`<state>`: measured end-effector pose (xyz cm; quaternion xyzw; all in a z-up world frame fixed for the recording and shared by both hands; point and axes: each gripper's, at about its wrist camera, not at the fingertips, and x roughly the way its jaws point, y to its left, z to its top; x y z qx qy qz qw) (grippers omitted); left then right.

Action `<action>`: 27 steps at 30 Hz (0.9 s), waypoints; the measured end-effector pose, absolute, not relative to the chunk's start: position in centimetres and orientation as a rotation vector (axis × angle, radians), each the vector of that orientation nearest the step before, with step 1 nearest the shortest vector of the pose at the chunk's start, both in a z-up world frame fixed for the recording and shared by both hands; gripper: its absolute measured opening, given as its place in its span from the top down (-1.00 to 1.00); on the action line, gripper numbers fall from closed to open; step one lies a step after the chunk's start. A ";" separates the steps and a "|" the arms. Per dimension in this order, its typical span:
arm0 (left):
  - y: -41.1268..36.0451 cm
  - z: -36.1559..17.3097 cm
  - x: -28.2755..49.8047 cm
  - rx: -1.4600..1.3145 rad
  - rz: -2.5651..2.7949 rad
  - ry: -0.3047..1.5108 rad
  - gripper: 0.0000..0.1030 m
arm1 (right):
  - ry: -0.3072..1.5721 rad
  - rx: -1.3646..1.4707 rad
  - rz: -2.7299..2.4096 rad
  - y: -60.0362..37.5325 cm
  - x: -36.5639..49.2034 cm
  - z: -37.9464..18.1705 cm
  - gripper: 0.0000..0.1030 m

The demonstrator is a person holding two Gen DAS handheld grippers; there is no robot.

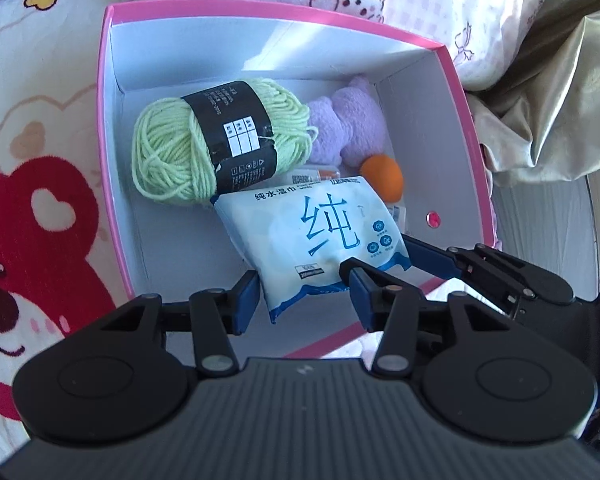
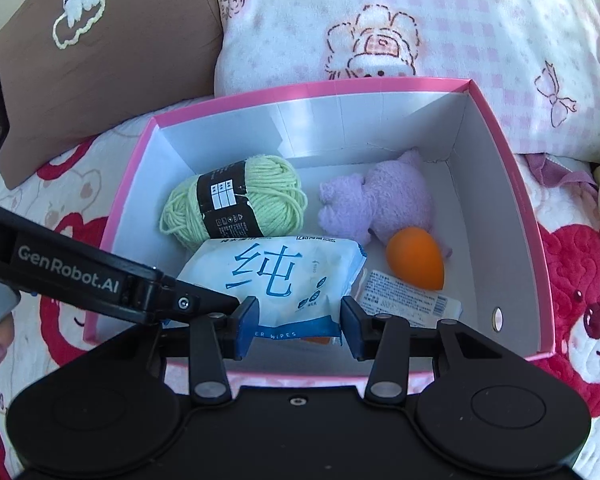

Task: Organize objects
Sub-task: 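Lower the packet into the pink box and open the left tool, then withdraw the open left tool up and away from the pink box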

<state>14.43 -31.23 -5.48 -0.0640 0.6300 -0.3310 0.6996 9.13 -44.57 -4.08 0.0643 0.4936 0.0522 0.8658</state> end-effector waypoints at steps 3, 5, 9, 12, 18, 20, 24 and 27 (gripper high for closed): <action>-31.5 -5.3 14.0 -0.076 -0.735 1.388 0.08 | 1.047 0.136 0.114 -44.4 8.9 -4.3 0.03; -31.4 -5.0 13.7 -0.050 -0.706 1.378 0.08 | 1.048 0.141 0.116 -44.2 9.0 -4.5 0.03; -30.2 -4.0 13.4 0.000 -0.686 1.294 -0.09 | 1.030 0.186 0.115 -43.8 9.3 -5.0 0.04; -29.0 -3.0 13.3 -0.015 -0.713 1.277 -0.11 | 1.032 0.202 0.117 -43.1 9.4 -5.3 0.04; -27.4 -0.5 12.1 0.047 -0.716 1.159 -0.17 | 1.018 0.209 0.116 -41.6 9.3 -4.8 0.03; -26.6 0.0 11.7 0.038 -0.717 1.155 -0.18 | 0.994 0.190 0.094 -41.1 8.6 -4.0 0.03; -24.9 1.2 10.5 0.060 -0.687 1.100 -0.18 | 0.949 0.159 0.093 -39.8 6.6 -1.8 0.03; -23.0 2.5 9.7 0.051 -0.676 1.078 -0.18 | 0.921 0.169 0.112 -38.8 5.1 0.4 0.02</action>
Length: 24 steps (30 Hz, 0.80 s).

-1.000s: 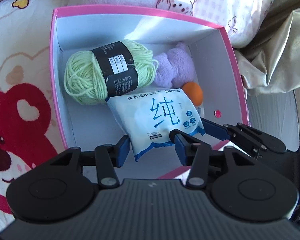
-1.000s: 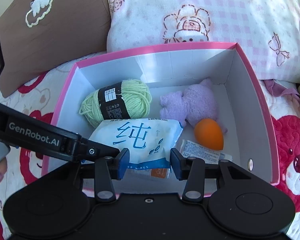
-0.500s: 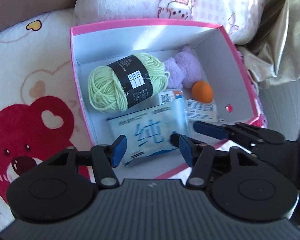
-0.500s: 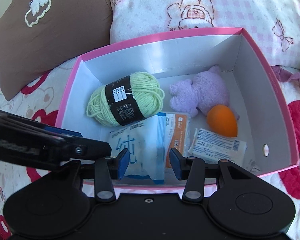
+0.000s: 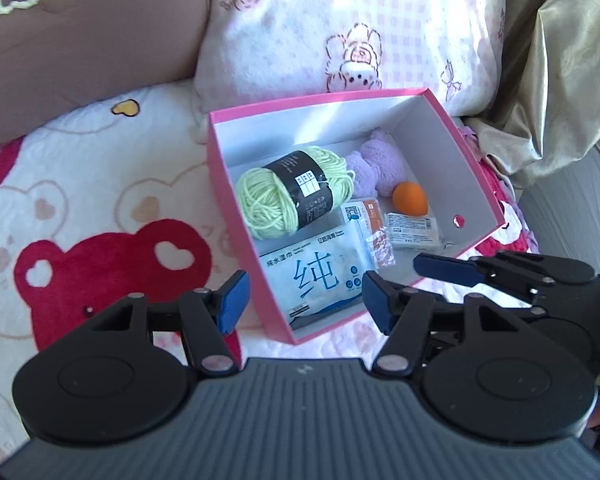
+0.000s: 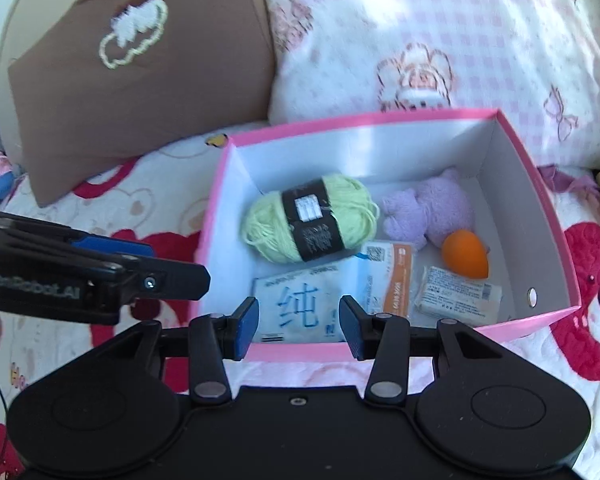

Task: Organize objects
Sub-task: 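Withdraw the open left tool up and away from the pink box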

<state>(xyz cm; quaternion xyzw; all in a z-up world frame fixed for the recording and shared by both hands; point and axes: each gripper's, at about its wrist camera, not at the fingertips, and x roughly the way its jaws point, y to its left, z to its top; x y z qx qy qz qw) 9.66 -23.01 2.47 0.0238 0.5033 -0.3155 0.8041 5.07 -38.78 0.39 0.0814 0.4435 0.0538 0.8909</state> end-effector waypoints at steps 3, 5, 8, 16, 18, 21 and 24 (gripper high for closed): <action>-21.4 3.9 8.6 0.094 -0.640 1.027 -0.19 | 0.886 0.167 0.103 -37.8 3.8 2.2 -0.03; -20.4 4.4 8.1 0.086 -0.632 1.018 -0.20 | 0.882 0.180 0.108 -37.3 3.1 2.9 -0.06; -18.5 4.9 7.4 0.041 -0.618 1.011 -0.20 | 0.879 0.169 0.113 -36.3 2.3 3.5 -0.13; -16.0 4.9 4.8 0.024 -0.560 0.996 -0.25 | 0.864 0.083 0.132 -32.9 0.4 4.9 -0.24; -15.4 5.0 4.3 0.013 -0.551 0.997 -0.27 | 0.853 0.045 0.130 -31.9 -0.1 5.3 -0.34; -14.4 5.3 3.6 0.026 -0.518 0.971 -0.32 | 0.829 0.023 0.129 -30.8 -0.8 5.8 -0.49; -13.4 5.5 3.1 0.034 -0.486 0.954 -0.33 | 0.831 0.007 0.098 -29.9 -1.1 5.9 -0.70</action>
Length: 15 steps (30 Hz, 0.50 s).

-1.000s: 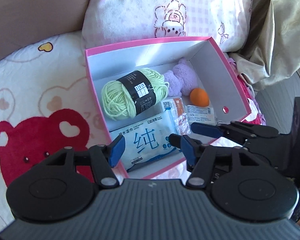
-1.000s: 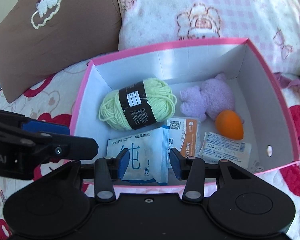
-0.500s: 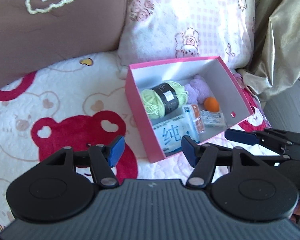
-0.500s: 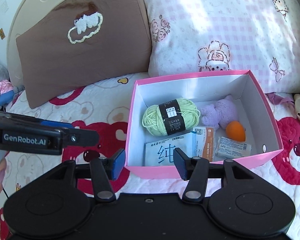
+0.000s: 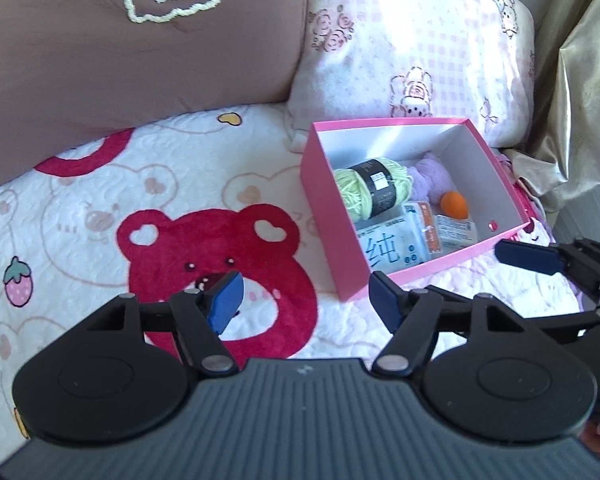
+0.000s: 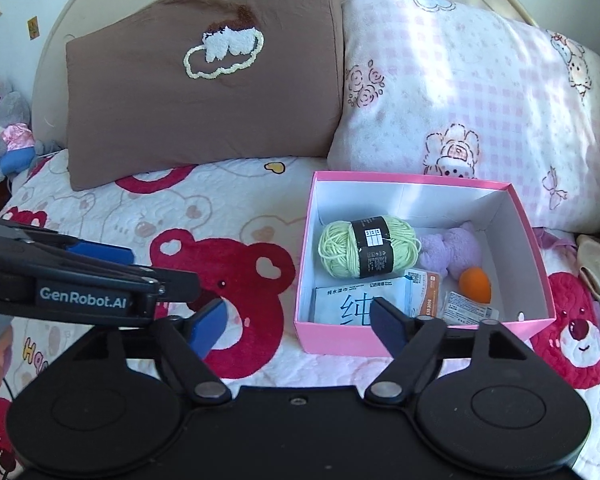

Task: Organize objects
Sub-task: 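Withdraw the open left tool up and away from the pink box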

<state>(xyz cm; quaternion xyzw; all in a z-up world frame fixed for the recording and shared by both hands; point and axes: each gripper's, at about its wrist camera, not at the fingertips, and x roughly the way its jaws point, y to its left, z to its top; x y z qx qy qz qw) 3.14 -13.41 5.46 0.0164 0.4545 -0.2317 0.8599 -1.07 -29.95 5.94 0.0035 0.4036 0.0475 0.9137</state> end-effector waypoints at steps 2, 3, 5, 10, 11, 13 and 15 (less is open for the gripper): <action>-12.7 5.4 3.0 0.027 -0.466 0.955 -0.35 | 0.856 0.014 0.089 -29.5 -0.9 5.8 -0.78; -12.2 5.4 3.0 0.016 -0.458 0.956 -0.38 | 0.867 0.026 0.088 -29.4 -0.8 5.7 -0.82; -11.4 5.6 2.9 0.000 -0.443 0.946 -0.51 | 0.881 0.064 0.091 -29.3 -0.9 5.7 -0.88; -9.5 5.9 2.6 -0.029 -0.412 0.913 -0.88 | 0.886 0.156 0.100 -29.2 -1.4 5.6 -1.00; -9.3 5.9 2.6 -0.032 -0.411 0.914 -0.92 | 0.893 0.172 0.105 -29.1 -1.5 5.5 -1.00; -9.0 5.8 2.7 -0.037 -0.404 0.927 -1.00 | 0.914 0.195 0.100 -29.0 -1.4 5.1 -1.00; -8.7 5.5 2.6 -0.034 -0.385 0.939 -1.00 | 0.939 0.201 0.095 -28.9 -1.2 4.7 -1.00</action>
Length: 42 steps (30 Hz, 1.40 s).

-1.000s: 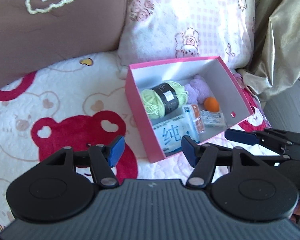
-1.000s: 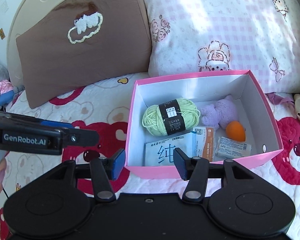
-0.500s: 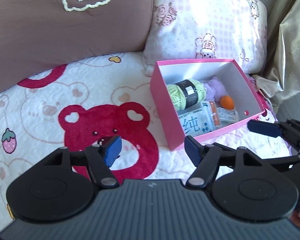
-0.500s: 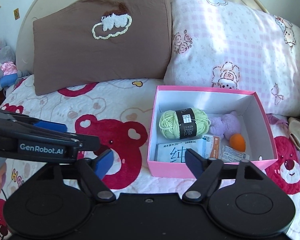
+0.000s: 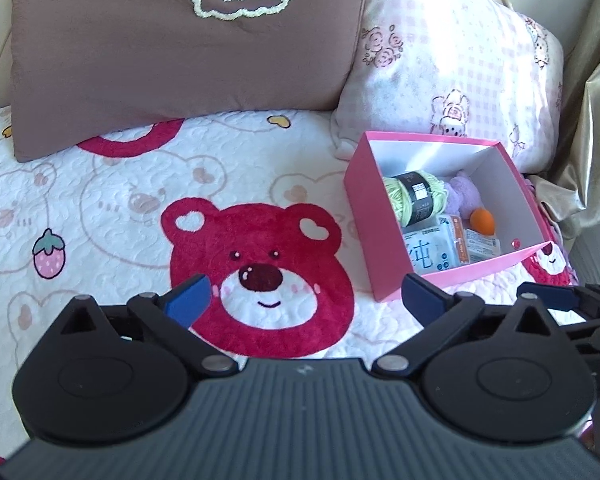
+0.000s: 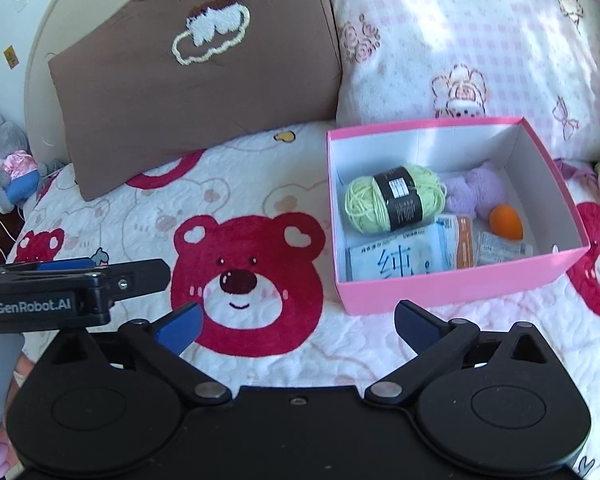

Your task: Organize objects

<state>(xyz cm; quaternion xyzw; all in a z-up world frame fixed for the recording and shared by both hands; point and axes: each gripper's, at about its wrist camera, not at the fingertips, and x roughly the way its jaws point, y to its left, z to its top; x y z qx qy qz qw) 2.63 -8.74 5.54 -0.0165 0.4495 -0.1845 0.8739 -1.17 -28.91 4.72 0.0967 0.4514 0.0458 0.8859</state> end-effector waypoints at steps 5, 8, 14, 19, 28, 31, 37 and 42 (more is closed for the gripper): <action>-8.0 5.0 2.5 -0.033 -0.342 0.945 -1.00 | 0.933 0.177 0.086 -28.3 -1.2 4.4 -1.00; -7.5 4.7 2.6 -0.039 -0.336 0.954 -1.00 | 0.931 0.153 0.082 -28.0 -1.1 4.4 -1.00; -6.2 4.0 2.5 -0.036 -0.301 0.978 -1.00 | 0.930 0.116 0.073 -27.4 -1.0 4.5 -1.00; -5.1 3.2 2.1 0.057 -0.166 1.017 -1.00 | 0.928 0.090 0.054 -27.4 -1.4 4.6 -1.00; -3.8 3.0 1.3 0.079 -0.108 1.034 -1.00 | 0.932 0.070 0.039 -27.5 -1.9 5.0 -1.00; -3.8 3.2 1.0 0.082 -0.093 1.025 -1.00 | 0.937 0.061 0.039 -27.3 -2.2 5.2 -1.00; -3.6 3.4 0.5 0.064 -0.080 1.026 -1.00 | 0.947 0.023 0.036 -26.6 -2.7 5.3 -1.00; -3.9 3.5 0.4 0.089 -0.073 1.029 -1.00 | 0.966 0.012 0.028 -26.4 -2.6 5.0 -1.00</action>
